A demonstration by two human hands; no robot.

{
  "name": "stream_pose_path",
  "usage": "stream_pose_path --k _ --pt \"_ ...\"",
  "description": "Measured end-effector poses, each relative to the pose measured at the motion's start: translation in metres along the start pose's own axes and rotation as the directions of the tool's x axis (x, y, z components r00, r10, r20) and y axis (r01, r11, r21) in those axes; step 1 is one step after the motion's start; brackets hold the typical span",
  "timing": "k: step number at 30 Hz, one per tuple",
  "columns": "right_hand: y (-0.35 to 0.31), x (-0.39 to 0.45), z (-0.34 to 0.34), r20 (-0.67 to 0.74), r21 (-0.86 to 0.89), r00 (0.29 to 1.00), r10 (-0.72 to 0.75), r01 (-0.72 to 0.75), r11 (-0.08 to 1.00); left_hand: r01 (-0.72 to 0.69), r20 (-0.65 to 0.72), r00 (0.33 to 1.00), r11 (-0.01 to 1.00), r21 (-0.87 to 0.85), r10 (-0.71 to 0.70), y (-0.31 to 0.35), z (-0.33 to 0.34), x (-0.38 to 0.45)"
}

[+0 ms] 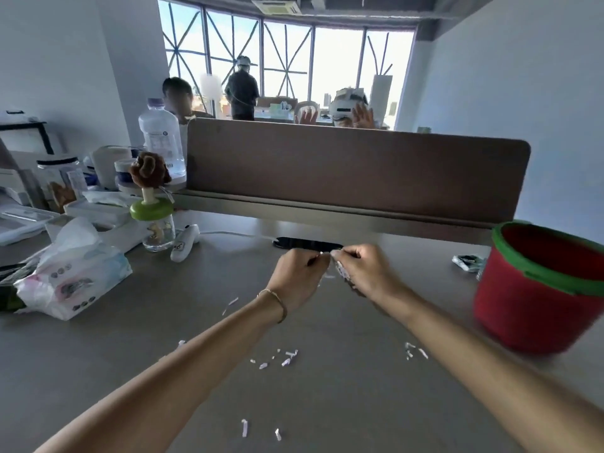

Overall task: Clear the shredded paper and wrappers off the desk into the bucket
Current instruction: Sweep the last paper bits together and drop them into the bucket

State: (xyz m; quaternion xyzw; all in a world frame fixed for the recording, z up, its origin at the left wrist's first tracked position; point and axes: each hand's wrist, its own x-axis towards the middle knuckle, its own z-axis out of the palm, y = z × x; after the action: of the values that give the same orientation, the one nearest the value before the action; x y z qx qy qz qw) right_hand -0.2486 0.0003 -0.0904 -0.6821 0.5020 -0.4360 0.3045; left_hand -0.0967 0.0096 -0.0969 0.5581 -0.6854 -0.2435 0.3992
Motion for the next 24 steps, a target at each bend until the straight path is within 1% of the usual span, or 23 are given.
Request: stream_pose_path --k 3,8,12,14,16,18,21,24 --pt "-0.010 0.004 -0.047 -0.102 0.026 0.992 0.075 -0.073 0.997 -0.024 0.049 0.998 0.996 -0.087 0.029 0.040 0.021 0.025" --pt "-0.017 0.006 -0.135 -0.253 0.044 0.950 0.185 -0.180 0.983 -0.092 0.077 0.992 0.987 -0.135 0.103 0.099 0.064 0.069" --pt "-0.012 0.006 -0.204 -0.417 -0.019 0.886 0.203 -0.232 0.973 -0.131 0.134 0.978 0.971 -0.198 0.159 0.148 0.100 0.094" --pt "-0.004 0.008 -0.235 -0.472 -0.035 0.853 0.224 -0.272 0.962 -0.161 0.149 0.970 0.968 -0.194 0.192 0.167 0.117 0.105" --pt "0.005 0.008 -0.262 -0.504 -0.081 0.832 0.232 -0.313 0.946 -0.196 0.174 0.957 0.961 -0.194 0.230 0.183 0.134 0.115" --pt "0.015 0.007 -0.284 -0.533 -0.167 0.821 0.206 -0.341 0.925 -0.221 0.201 0.944 0.954 -0.203 0.261 0.197 0.149 0.121" --pt "0.027 0.003 -0.307 -0.538 -0.295 0.828 0.162 -0.364 0.883 -0.253 0.229 0.928 0.948 -0.195 0.295 0.212 0.166 0.126" --pt "0.039 0.000 -0.323 -0.510 -0.425 0.852 0.115 -0.366 0.828 -0.272 0.250 0.916 0.944 -0.186 0.313 0.224 0.180 0.128"
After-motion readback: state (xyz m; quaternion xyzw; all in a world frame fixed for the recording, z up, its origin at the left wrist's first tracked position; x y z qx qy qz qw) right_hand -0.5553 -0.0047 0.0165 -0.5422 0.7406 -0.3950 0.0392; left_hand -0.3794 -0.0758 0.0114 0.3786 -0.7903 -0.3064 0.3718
